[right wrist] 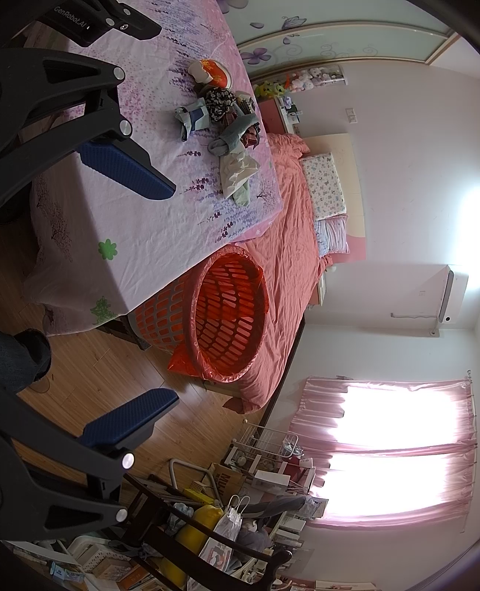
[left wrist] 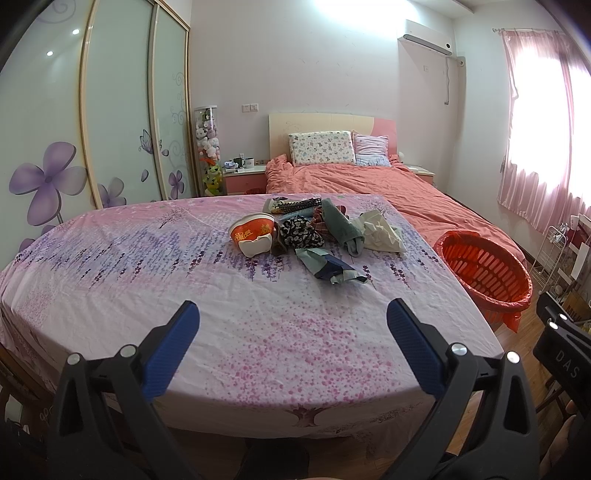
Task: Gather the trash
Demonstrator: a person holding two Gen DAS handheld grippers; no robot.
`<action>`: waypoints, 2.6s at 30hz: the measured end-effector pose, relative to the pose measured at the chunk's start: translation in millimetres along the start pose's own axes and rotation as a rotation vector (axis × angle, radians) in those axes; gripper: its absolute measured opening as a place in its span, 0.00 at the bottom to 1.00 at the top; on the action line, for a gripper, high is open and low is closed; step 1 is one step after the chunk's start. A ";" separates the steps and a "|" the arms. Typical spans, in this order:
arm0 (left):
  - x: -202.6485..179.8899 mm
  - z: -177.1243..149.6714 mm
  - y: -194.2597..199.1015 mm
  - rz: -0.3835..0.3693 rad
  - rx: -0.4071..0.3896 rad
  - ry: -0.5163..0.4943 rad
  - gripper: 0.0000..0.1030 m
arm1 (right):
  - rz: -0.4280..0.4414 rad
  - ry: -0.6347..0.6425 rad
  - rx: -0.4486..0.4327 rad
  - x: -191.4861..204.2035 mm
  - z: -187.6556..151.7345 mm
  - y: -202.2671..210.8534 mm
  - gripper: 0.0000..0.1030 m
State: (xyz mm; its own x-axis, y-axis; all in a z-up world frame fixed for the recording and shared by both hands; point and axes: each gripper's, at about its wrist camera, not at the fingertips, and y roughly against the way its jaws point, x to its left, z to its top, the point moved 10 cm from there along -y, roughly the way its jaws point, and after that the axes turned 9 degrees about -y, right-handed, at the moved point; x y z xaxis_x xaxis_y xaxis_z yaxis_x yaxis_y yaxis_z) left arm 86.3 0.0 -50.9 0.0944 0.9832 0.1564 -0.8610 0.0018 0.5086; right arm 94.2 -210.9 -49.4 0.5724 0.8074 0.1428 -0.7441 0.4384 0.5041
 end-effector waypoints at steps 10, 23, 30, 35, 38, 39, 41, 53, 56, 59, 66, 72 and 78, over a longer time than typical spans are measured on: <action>0.0 0.0 0.0 0.000 0.000 0.001 0.96 | 0.000 0.000 0.000 0.0 -0.1 0.3 0.98; 0.0 -0.1 0.0 0.000 0.001 0.001 0.96 | 0.000 0.001 0.001 0.4 -0.6 0.4 0.98; -0.1 -0.2 -0.1 -0.001 0.001 0.001 0.96 | 0.000 0.001 0.001 0.9 -0.7 0.2 0.98; -0.1 -0.2 -0.1 -0.001 0.002 0.001 0.96 | -0.001 0.001 0.000 1.1 -0.7 0.3 0.98; -0.1 -0.2 -0.1 -0.001 0.002 0.000 0.96 | -0.001 0.001 0.001 1.2 -0.8 0.2 0.98; -0.1 -0.3 0.0 -0.001 0.002 0.000 0.96 | -0.001 0.001 0.001 1.3 -0.7 0.3 0.98; -0.1 -0.1 -0.2 -0.001 0.002 0.000 0.96 | -0.001 0.001 0.001 1.3 -0.7 0.4 0.98; -0.5 -0.3 -2.2 -0.001 0.007 0.001 0.96 | -0.003 0.003 0.004 1.7 -1.5 -0.8 0.98; -2.5 -2.0 -4.9 -0.001 0.017 0.002 0.96 | 0.000 0.002 0.004 2.3 -2.9 -0.7 0.98; 3.5 -3.9 -13.9 0.005 0.030 0.017 0.96 | 0.006 0.011 0.011 5.4 -5.3 -11.1 0.98; 47.5 -9.1 -59.7 0.036 0.108 0.084 0.96 | 0.051 0.032 0.066 31.4 -10.4 -37.7 0.98; 94.1 -0.2 -110.6 0.082 0.159 0.120 0.96 | 0.182 0.072 0.143 72.6 -20.3 -60.8 0.98; 123.3 20.2 -159.1 0.101 0.182 0.117 0.96 | 0.331 0.123 0.211 128.9 -23.7 -77.6 0.90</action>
State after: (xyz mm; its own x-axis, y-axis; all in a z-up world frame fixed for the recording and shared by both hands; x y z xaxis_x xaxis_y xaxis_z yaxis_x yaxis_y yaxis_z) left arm 244.9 117.3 -95.4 -0.0551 0.9911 0.1208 -0.7580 -0.1203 0.6411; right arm 217.6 -131.5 -90.3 0.2586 0.9381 0.2303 -0.7872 0.0665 0.6131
